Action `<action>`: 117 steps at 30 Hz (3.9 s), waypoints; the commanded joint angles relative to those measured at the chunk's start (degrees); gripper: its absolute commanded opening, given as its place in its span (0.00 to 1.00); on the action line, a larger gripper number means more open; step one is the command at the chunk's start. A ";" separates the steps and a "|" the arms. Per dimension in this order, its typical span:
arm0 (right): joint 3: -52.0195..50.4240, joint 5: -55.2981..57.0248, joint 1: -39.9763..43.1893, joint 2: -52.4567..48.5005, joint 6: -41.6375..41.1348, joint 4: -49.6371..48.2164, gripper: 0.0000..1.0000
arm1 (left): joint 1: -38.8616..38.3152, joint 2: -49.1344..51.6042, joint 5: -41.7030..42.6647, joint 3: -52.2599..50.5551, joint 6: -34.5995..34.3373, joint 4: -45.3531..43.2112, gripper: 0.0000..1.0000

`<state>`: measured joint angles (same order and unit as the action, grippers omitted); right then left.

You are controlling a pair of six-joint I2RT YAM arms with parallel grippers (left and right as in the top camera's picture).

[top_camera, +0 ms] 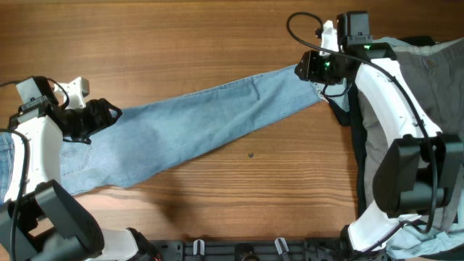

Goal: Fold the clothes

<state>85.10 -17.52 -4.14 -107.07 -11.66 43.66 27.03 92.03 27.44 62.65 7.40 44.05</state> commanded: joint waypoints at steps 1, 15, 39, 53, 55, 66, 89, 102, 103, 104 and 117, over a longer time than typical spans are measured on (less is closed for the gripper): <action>-0.28 10.08 0.70 -6.51 -6.95 3.45 0.60 | 0.35 -0.85 -0.07 0.98 -0.37 1.09 0.63; -0.33 1.49 2.69 -18.25 -6.27 0.02 0.58 | 0.35 -9.03 -0.09 8.59 -0.37 11.15 0.62; 3.15 -17.14 3.63 -16.83 5.64 -4.11 0.04 | 0.37 -11.91 0.07 8.63 -0.79 12.22 0.65; 26.58 -14.47 20.02 0.76 5.77 11.15 0.04 | 0.37 -12.76 -0.13 8.63 -0.76 12.13 0.65; 26.58 -14.71 14.34 0.90 7.08 13.94 0.04 | 0.37 -12.76 -0.13 8.63 -0.76 12.15 0.66; 25.77 -3.04 -24.41 -5.68 0.28 9.66 0.04 | 0.37 -12.74 -0.13 8.63 -0.79 11.72 0.66; 23.21 7.96 -39.23 -14.80 -4.26 3.34 0.46 | -0.22 -12.74 0.20 8.61 -0.81 11.98 0.65; 19.43 -6.25 -4.02 -13.49 2.56 22.95 0.45 | -19.37 0.74 1.31 8.61 -0.13 4.83 0.18; 17.86 -6.23 -3.67 -13.49 2.75 22.12 0.48 | -20.37 2.73 2.69 8.61 -0.11 4.11 0.18; 15.52 -6.25 -3.37 -13.49 2.91 20.74 0.55 | -21.77 4.98 5.53 8.61 -0.11 3.17 0.18; -1.42 -11.56 4.02 -12.74 13.49 8.09 0.72 | -38.77 19.39 -3.48 8.61 -21.75 -12.37 0.18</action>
<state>84.51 -27.51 -3.29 -120.88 -4.10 50.28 -11.22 108.60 30.46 70.48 -6.48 32.67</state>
